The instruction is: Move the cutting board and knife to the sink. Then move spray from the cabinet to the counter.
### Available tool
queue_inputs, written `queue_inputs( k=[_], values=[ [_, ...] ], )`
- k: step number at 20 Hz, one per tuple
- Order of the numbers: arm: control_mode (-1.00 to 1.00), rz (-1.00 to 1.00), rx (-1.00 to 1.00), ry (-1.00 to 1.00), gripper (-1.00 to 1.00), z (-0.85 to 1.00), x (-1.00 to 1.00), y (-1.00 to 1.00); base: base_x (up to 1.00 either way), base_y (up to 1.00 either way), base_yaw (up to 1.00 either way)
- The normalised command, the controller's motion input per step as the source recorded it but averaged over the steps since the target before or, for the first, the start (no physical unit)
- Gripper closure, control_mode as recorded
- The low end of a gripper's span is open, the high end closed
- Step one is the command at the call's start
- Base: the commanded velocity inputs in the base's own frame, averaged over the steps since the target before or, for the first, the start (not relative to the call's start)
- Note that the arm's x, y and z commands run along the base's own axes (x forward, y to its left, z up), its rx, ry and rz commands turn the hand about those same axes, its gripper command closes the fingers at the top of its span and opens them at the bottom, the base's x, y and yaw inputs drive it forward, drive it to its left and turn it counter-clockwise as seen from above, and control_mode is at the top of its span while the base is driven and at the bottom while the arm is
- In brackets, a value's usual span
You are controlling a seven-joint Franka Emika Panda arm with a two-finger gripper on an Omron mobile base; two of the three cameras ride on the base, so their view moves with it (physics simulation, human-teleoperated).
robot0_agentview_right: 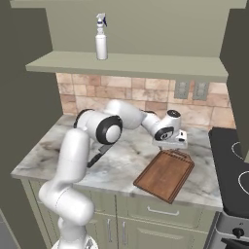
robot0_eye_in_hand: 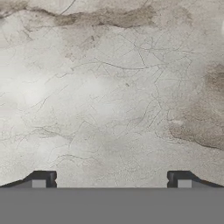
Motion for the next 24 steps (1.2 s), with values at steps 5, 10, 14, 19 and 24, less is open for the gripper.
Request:
queue_inputs(
  k=[5,10,14,19,24],
  values=[
    [-1.0,0.0,0.0,-0.01,-1.0,-0.27,-0.6,-0.03,0.0,0.0,0.0],
    [-1.0,0.0,0.0,0.0,-1.0,-0.26,-0.58,-0.03,0.0,0.0,0.0],
    [-1.0,0.0,0.0,0.0,-1.0,-0.27,-0.49,-0.03,0.0,0.0,0.0],
    [-1.0,0.0,0.0,0.0,-1.0,-0.27,-0.45,-0.03,0.0,0.0,0.0],
    [-1.0,0.0,0.0,0.0,-1.0,-0.28,-0.44,-0.02,0.0,0.0,0.0]
  ],
)
